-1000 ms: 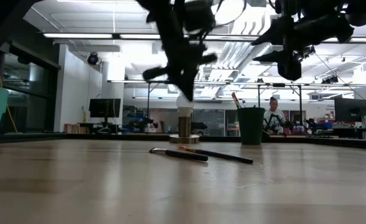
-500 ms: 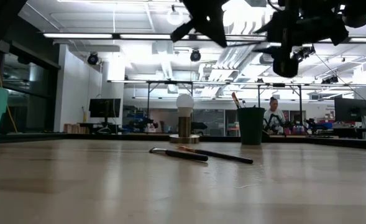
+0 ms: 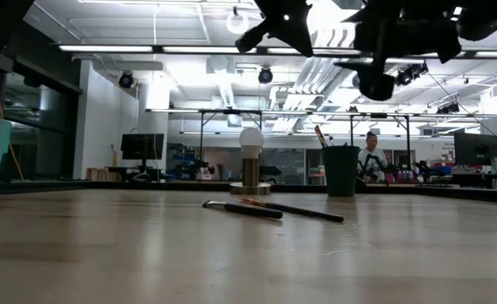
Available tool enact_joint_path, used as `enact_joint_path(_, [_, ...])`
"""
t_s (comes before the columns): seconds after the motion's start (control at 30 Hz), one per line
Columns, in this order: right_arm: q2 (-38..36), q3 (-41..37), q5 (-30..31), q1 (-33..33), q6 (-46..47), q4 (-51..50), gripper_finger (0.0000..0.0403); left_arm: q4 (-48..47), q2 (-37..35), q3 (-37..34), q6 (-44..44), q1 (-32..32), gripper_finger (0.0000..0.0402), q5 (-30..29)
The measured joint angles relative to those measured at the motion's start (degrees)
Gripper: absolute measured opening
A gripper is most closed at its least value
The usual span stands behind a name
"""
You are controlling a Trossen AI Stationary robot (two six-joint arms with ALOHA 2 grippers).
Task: Pick & Place Paint Supplies
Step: Put the silver paint brush into the black cup
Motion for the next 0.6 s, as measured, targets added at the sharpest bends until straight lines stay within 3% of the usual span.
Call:
enact_joint_path(0.33, [8.43,0.02,7.44,3.49,0.02,9.28,0.0243,1.89,0.00,0.00,0.30,0.00,0.0000,-0.07])
enact_joint_path(0.6, [9.16,0.02,8.04,3.49,-0.35,11.26,0.0158,1.77,0.00,0.00,0.30,-0.02,0.0000,-0.05])
